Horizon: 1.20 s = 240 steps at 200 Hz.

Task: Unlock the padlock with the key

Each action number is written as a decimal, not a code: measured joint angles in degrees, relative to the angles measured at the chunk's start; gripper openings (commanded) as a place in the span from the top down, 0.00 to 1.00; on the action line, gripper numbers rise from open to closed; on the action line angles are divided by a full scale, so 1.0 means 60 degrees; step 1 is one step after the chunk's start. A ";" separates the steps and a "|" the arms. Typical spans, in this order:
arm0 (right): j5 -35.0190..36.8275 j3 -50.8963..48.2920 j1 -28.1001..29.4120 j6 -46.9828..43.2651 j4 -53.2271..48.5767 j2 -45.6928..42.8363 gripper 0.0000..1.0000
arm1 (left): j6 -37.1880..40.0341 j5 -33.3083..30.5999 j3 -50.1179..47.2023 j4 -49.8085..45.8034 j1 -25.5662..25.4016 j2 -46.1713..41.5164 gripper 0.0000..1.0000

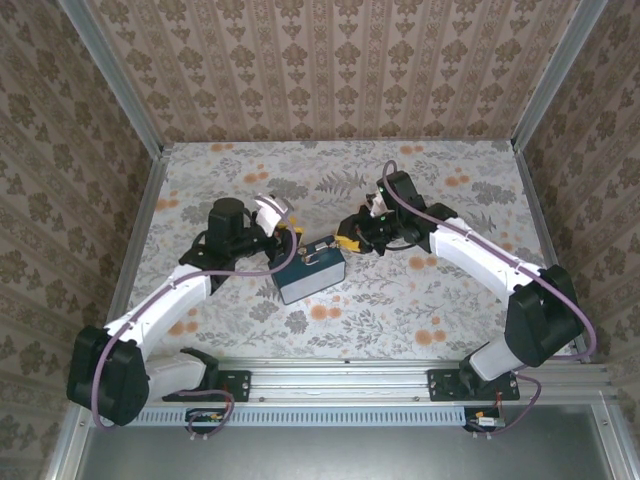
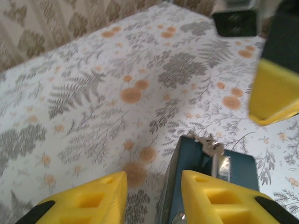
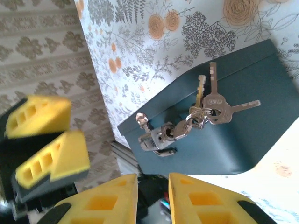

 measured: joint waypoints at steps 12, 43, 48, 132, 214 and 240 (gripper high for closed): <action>-0.0004 0.0240 0.0000 -0.0831 -0.0233 0.0047 0.64 | -0.0244 -0.0361 0.0000 -0.0226 0.0000 0.0000 0.64; 0.0007 0.0656 0.0018 -0.4371 -0.0284 0.0120 0.56 | -0.0907 -0.1009 0.0000 -0.0874 0.0313 0.0000 0.63; 0.0007 0.0656 0.0018 -0.4980 -0.0189 0.0120 0.55 | -0.0998 -0.1067 0.0000 -0.0951 0.0397 0.0000 0.63; -0.1337 0.0299 0.0036 -1.2615 0.1563 0.0994 0.41 | -0.2000 -0.0925 0.0015 -0.1359 0.1071 0.0058 0.63; -0.1854 0.0576 0.0357 -1.4921 0.0958 0.1781 0.43 | -0.1978 -0.0685 0.0186 -0.1745 0.1202 0.0069 0.63; -0.1821 0.0787 0.0517 -1.5300 0.0670 0.2138 0.49 | -0.1953 -0.0597 0.0211 -0.1803 0.1206 0.0069 0.64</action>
